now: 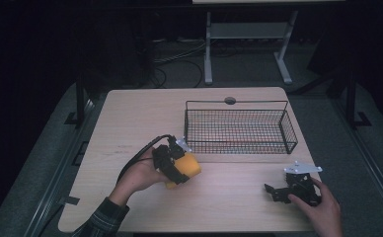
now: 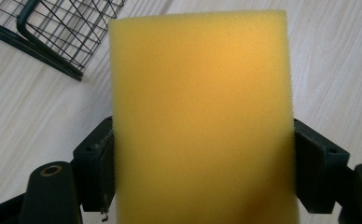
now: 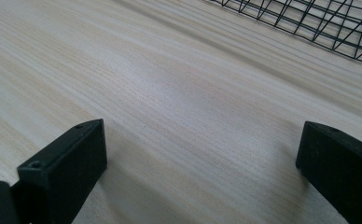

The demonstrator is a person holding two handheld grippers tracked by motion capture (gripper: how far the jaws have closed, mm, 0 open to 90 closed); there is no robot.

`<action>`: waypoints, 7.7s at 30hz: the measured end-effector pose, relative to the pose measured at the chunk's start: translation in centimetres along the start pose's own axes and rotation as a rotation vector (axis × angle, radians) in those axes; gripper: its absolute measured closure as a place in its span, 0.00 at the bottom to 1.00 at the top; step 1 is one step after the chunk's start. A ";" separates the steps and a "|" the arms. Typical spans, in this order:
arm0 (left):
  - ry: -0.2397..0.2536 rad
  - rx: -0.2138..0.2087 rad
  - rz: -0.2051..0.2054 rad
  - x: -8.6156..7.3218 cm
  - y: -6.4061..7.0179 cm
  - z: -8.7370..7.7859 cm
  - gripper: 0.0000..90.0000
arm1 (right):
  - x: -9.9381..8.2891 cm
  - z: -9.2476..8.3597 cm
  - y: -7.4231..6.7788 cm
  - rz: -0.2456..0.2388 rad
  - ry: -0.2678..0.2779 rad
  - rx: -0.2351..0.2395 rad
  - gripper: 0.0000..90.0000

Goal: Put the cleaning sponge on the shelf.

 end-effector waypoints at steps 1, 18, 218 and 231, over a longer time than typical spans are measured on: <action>0.000 -0.004 -0.001 0.1 -0.1 -0.1 0.25 | 0.0 0.0 0.0 0.000 0.000 0.000 0.01; 0.005 -0.004 0.003 1.5 -1.6 -1.2 0.25 | 0.0 0.0 0.0 -0.003 0.001 -0.003 0.01; 0.118 0.092 -0.063 6.0 -12.3 0.4 0.16 | 0.0 0.0 0.0 0.000 0.001 -0.001 0.01; 0.198 0.164 -0.112 -0.6 -8.6 -2.8 0.16 | 0.0 0.0 0.0 -0.001 0.001 -0.002 0.01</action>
Point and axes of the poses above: each handheld gripper's, and its own axes: z roughly forward along the jaws, x roughly out of its top, y roughly to its right, the point moved 5 cm from there along z, roughly forward along the jaws, and after that the axes turned 12 degrees about z, right-handed, at the moved point
